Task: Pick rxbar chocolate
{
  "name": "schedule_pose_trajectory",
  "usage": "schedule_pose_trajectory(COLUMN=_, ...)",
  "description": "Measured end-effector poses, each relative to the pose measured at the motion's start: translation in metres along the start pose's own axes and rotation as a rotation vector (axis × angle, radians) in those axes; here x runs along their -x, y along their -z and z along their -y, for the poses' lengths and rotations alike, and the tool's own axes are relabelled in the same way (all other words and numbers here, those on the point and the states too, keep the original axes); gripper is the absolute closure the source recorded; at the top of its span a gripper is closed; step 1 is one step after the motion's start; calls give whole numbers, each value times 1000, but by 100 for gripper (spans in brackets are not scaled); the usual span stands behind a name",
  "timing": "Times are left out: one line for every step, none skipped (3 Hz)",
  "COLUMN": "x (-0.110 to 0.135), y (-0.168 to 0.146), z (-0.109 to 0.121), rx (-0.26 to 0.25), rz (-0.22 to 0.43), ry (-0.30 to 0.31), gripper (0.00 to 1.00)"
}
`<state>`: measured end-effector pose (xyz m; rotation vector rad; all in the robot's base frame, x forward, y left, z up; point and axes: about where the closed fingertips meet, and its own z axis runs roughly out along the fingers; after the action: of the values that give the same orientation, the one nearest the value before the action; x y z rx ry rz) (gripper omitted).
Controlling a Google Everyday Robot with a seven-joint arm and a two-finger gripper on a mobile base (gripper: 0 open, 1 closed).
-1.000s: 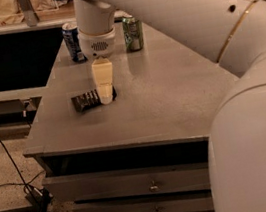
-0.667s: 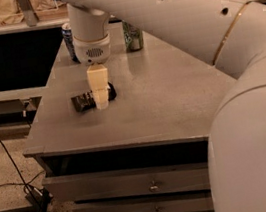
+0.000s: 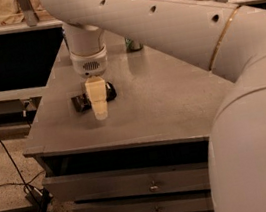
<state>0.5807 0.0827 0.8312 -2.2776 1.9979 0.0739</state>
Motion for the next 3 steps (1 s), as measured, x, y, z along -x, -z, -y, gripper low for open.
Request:
schedule_pose_trajectory(x=1, y=-3, z=0, rx=-1, rz=-1, ry=-2, gripper=13)
schedule_pose_trajectory(x=2, y=-4, z=1, rx=-3, rz=2, ry=-1, gripper=36)
schedule_pose_trajectory(x=3, y=-5, z=2, rx=-5, rz=5, ry=0, gripper=67)
